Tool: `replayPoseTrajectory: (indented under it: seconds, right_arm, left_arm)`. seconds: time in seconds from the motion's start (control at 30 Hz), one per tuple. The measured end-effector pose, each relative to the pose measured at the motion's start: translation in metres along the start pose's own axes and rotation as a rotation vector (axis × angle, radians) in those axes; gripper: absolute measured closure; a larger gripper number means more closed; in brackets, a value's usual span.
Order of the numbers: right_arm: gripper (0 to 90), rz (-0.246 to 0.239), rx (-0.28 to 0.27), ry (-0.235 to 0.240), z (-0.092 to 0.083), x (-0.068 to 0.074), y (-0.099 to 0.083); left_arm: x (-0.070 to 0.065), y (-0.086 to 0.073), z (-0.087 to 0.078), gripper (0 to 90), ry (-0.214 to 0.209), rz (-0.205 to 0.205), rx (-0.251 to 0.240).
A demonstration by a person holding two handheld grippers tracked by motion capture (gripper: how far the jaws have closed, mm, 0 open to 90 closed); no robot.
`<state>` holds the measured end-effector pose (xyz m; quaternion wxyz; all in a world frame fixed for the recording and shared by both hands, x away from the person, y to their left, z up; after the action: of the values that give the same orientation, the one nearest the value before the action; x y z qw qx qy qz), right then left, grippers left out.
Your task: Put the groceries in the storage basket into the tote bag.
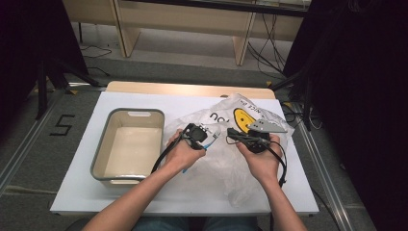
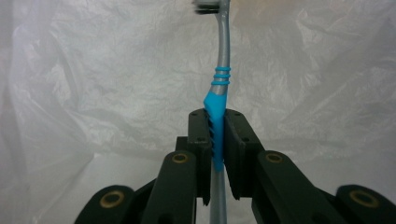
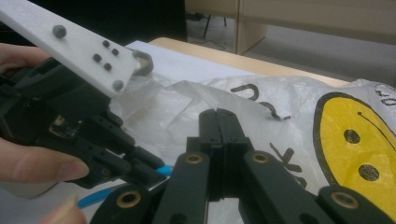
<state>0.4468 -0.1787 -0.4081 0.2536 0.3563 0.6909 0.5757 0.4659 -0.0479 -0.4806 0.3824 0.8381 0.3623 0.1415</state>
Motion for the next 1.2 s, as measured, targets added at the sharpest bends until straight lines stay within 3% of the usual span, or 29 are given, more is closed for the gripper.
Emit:
replayPoseTrajectory:
  seconds: [0.2, 0.97, 1.1, 1.2]
  right_arm:
    - [90.0, 0.001, 0.005, -0.002, 0.0, -0.001, -0.001]
    - [90.0, 0.006, 0.009, -0.009, -0.001, -0.003, -0.004]
    - [90.0, 0.01, 0.007, -0.016, -0.003, -0.005, -0.003]
    - [90.0, 0.009, 0.014, -0.02, -0.004, -0.007, -0.006]
  left_arm:
    - [-0.005, 0.007, 0.01, 81.5, -0.002, 0.008, -0.025]
    - [-0.02, 0.031, 0.029, 80.5, -0.02, 0.109, -0.223]
    - [-0.021, 0.029, 0.034, 69.5, -0.034, 0.145, -0.239]
    - [-0.022, 0.027, 0.027, 62.6, -0.034, 0.151, -0.251]
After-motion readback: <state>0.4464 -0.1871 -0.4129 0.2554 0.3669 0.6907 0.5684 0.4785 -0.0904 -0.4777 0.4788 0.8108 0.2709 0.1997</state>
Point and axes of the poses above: each handheld gripper's, and its own axes: z roughly forward along the jaws, y roughly out of its top, x roughly to its left, the point moved 7 cm from there along z, roughly forward along the jaws, and after that the axes turned 13 degrees about -x, right-handed, at the moved point
